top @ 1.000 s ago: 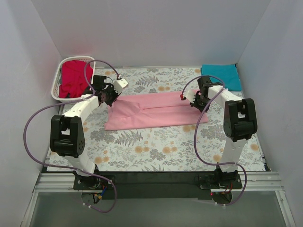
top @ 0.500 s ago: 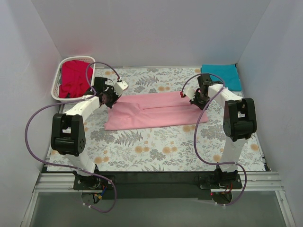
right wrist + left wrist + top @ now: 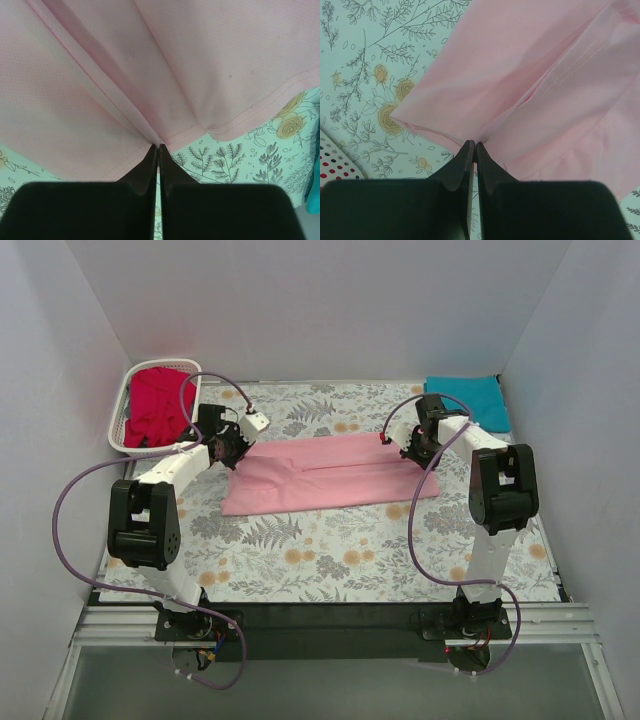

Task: Fold and stack the t-shirts
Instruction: Fold the tshirt

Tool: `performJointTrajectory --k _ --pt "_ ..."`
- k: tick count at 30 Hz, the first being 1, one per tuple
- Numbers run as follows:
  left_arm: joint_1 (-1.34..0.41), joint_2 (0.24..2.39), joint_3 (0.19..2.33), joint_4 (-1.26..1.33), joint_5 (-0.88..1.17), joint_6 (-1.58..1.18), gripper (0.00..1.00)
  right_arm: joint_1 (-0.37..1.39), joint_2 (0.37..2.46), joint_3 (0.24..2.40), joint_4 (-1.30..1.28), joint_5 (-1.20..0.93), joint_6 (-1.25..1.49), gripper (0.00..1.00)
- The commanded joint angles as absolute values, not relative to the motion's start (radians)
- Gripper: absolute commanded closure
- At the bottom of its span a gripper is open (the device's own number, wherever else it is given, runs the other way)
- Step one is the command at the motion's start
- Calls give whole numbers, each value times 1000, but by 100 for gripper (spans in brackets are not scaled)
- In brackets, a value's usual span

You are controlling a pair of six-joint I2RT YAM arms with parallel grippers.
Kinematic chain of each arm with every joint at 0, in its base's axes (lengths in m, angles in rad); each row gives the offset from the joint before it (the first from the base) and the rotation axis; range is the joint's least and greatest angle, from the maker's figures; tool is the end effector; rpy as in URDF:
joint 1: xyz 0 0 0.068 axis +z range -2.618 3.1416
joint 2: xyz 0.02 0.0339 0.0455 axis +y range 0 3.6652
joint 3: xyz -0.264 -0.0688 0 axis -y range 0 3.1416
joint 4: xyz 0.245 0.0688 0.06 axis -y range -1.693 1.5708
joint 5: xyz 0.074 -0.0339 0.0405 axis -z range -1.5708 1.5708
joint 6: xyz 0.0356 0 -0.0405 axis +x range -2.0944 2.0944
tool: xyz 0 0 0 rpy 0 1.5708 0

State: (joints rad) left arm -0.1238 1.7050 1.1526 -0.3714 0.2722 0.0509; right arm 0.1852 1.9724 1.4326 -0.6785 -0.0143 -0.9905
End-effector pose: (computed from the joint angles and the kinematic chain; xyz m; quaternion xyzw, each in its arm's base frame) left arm 0.3567 -0.0540 0.2112 0.1249 0.9320 -0.1400 0.3100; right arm 0.3951 0.0745 0.1792 -0.5470 0.8185 -0.0622 0.1641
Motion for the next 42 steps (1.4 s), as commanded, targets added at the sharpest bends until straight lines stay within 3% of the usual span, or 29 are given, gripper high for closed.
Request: performJointTrajectory --k 1,24,26,27,28,31,36,42 --pt "-112 1683 1149 -350 267 55 100 184 1980 1483 -667 -5 -979 99" --pt "-104 1700 1149 -353 252 54 100 186 2023 1534 -667 -5 -939 99" --pt "-104 1713 1163 -353 241 22 100 184 2026 1534 -670 21 -936 91" --pt "-106 1720 1172 -353 233 8 86 186 2025 1531 -669 28 -936 80" --pt "-103 1723 1183 -354 223 -24 78 186 2016 1529 -669 32 -928 62" --pt "-89 1715 1242 -391 239 -106 63 184 1971 1535 -673 41 -904 47" --pt "-84 1641 1299 -469 336 -268 61 183 1904 1565 -722 -33 -839 42" --pt "-107 1654 1304 -578 501 -468 66 183 1954 1629 -845 -205 -712 56"
